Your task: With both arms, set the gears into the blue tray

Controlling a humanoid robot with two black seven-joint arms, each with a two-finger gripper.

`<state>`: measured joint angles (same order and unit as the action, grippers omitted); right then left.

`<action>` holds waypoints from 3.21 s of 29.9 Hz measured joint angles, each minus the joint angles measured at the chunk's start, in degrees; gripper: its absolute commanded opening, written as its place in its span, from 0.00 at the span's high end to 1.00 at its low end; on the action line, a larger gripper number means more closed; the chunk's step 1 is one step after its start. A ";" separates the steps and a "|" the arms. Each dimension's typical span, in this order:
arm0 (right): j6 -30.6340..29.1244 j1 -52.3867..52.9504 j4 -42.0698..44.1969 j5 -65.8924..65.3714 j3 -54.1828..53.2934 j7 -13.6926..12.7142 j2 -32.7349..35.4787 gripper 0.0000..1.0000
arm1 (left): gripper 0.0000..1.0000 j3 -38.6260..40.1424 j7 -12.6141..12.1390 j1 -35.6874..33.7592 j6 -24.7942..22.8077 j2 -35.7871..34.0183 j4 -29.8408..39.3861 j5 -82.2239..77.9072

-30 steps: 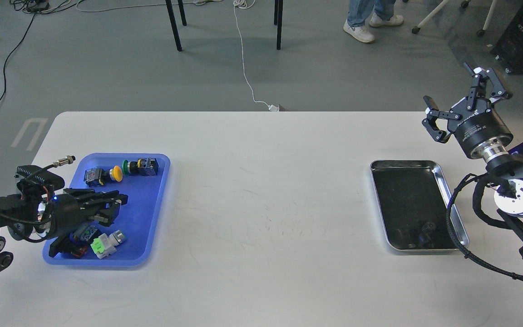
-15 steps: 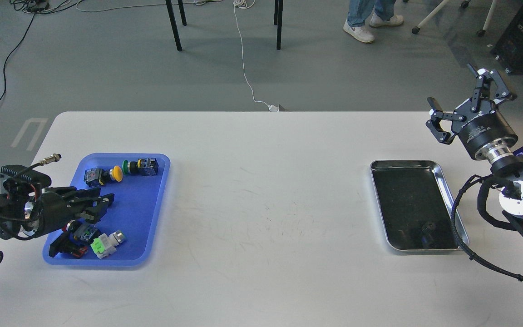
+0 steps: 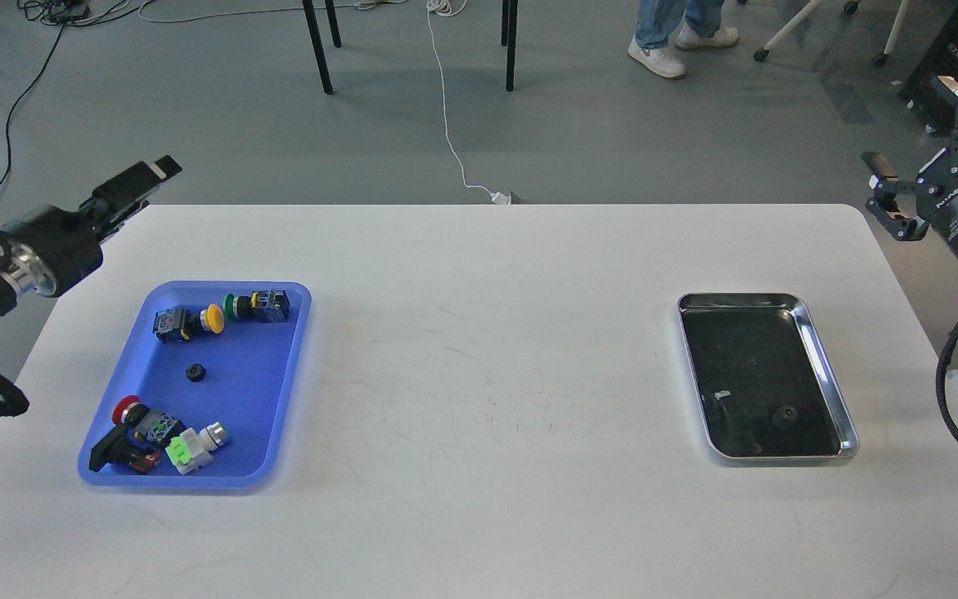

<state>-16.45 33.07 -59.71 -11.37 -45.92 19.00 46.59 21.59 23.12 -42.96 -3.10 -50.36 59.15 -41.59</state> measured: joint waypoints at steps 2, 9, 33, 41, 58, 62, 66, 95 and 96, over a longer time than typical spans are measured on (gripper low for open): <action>-0.01 1.69 -0.74 -4.03 1.04 -0.21 2.22 0.02 | 0.03 1.60 -0.25 -1.86 -2.44 1.46 -0.29 11.85; -0.56 18.39 -4.06 -10.73 20.02 -2.00 7.89 0.02 | 0.02 10.21 -0.46 -3.44 -8.23 6.63 -4.27 37.23; -1.15 51.13 -3.53 -55.83 87.71 2.70 -9.41 0.09 | 0.02 16.80 -3.34 -2.94 -10.68 13.30 -6.08 43.52; -1.25 50.82 -3.58 -61.49 97.31 3.32 -12.23 0.24 | 0.02 16.83 -3.27 -2.05 -10.79 12.41 -6.06 43.53; -2.22 46.74 0.50 -65.48 95.75 3.28 -13.47 0.40 | 0.02 16.79 -3.25 -1.09 -10.79 12.12 -6.07 44.12; -2.21 46.42 0.52 -65.44 95.34 3.32 -13.60 0.44 | 0.02 16.65 -3.26 -1.00 -10.80 12.12 -6.09 44.02; -2.20 46.32 0.32 -65.46 95.32 3.33 -13.33 0.46 | 0.02 16.56 -3.26 -1.00 -10.86 12.12 -6.15 43.98; -2.01 46.96 0.30 -65.99 95.70 8.80 -12.43 0.83 | 0.02 16.65 -3.26 -0.99 -12.11 11.69 -6.14 44.07; -1.92 47.38 0.30 -65.96 95.53 8.80 -12.42 0.83 | 0.02 16.65 -3.26 -0.99 -12.11 11.69 -6.14 44.07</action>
<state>-18.36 80.45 -59.40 -77.33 49.61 27.80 34.17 38.24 19.86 -43.94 -15.20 -38.67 53.02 2.48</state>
